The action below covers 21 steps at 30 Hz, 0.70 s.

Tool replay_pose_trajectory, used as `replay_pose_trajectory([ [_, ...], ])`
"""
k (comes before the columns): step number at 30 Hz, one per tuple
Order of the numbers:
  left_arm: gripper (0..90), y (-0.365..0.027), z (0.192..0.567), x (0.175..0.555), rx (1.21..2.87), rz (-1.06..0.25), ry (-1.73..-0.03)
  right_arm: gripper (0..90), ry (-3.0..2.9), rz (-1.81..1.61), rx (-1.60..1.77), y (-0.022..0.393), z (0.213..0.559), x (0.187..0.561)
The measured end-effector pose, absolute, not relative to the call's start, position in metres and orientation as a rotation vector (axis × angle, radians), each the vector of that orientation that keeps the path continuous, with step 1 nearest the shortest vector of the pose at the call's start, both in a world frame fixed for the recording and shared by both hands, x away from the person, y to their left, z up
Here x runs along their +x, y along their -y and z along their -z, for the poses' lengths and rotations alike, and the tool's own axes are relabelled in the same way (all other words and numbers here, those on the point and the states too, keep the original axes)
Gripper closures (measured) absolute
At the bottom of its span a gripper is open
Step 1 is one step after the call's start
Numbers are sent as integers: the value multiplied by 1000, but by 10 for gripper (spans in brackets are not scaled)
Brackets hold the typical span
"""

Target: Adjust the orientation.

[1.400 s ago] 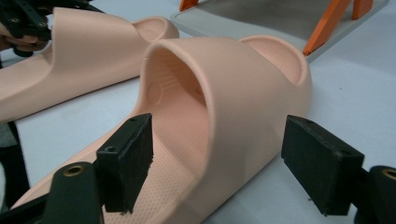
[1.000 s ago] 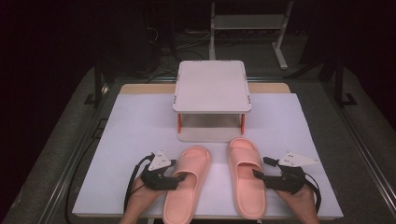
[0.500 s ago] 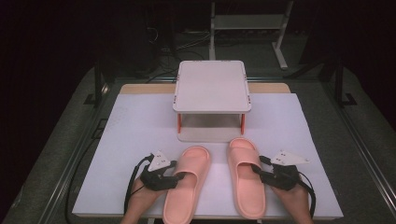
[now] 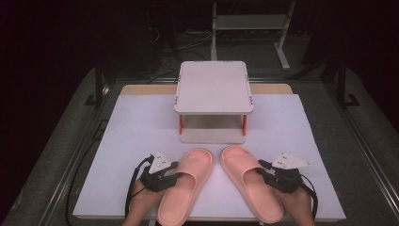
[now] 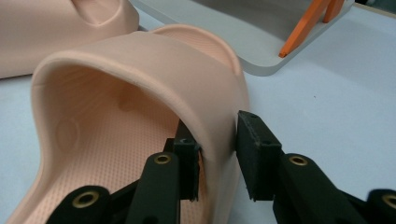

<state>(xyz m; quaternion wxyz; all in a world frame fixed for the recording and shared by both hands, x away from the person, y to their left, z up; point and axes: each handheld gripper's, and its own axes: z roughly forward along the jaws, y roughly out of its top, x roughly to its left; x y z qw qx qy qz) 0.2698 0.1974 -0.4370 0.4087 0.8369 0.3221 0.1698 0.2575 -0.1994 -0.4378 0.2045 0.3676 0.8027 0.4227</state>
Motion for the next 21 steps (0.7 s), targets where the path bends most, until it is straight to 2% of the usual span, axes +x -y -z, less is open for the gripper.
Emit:
replay_pose_trajectory([
  [2,657,-198,436,270,2114,-435,-805,715,-2247,-1178,1014,199,438,257],
  [12,733,-208,431,271,2120,-441,-802,785,-2273,-1185,975,197,434,255],
  [21,747,-222,424,270,2111,-445,-802,808,-2309,-1245,941,195,431,253],
])
